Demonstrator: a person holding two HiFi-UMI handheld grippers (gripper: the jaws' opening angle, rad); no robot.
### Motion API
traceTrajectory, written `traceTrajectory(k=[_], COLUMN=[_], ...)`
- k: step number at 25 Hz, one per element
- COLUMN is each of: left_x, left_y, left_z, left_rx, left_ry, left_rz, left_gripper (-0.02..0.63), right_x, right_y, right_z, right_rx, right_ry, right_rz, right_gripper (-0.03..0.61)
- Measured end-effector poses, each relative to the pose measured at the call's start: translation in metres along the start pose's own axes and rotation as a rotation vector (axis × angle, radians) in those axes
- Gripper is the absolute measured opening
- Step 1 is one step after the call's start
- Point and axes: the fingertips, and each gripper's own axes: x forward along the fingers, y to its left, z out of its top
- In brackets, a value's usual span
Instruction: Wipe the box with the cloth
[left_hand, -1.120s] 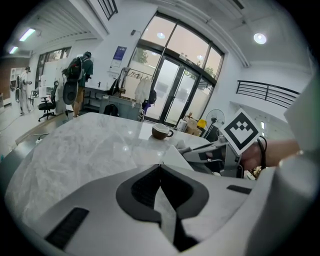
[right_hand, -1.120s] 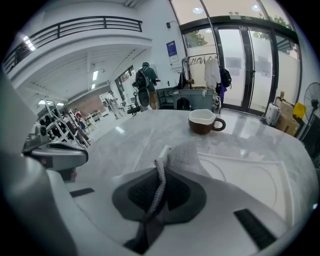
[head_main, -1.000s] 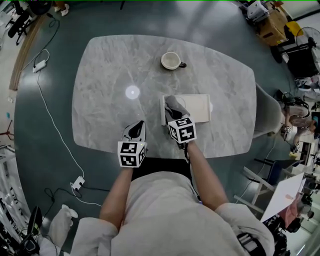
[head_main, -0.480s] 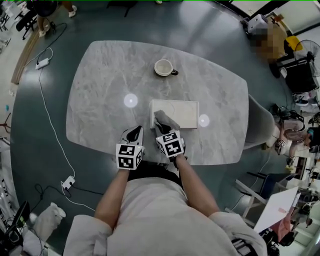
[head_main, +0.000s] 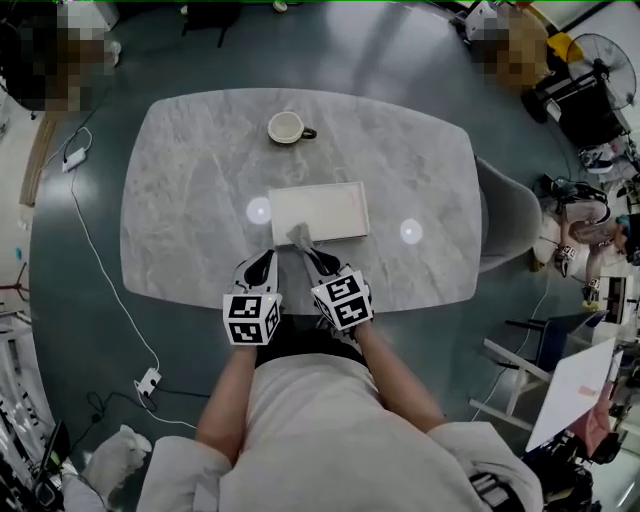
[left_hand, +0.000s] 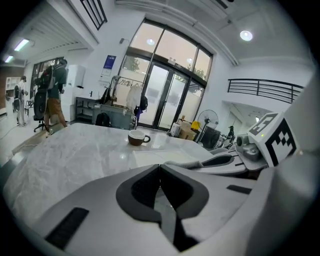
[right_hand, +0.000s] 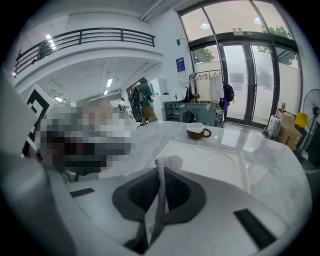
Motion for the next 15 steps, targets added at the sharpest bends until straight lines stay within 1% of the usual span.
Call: traceTrajectory(k=[9,15], left_x=[-0.01,-0.023], left_y=[-0.06,-0.094], left_z=[0.005,0.011], left_rx=[0.036,0.069], left_ry=[-0.049,-0.085], left_rz=[-0.013,-0.016], left_gripper=[0.023,0.023], right_x=[-0.074,-0.117], right_y=[-0.033,-0.051], right_z=[-0.012,-0.011], right_rx=[0.029,0.03], right_ry=[-0.104,-0.194], right_rz=[-0.088,-0.154], right_gripper=[0.034,0.034])
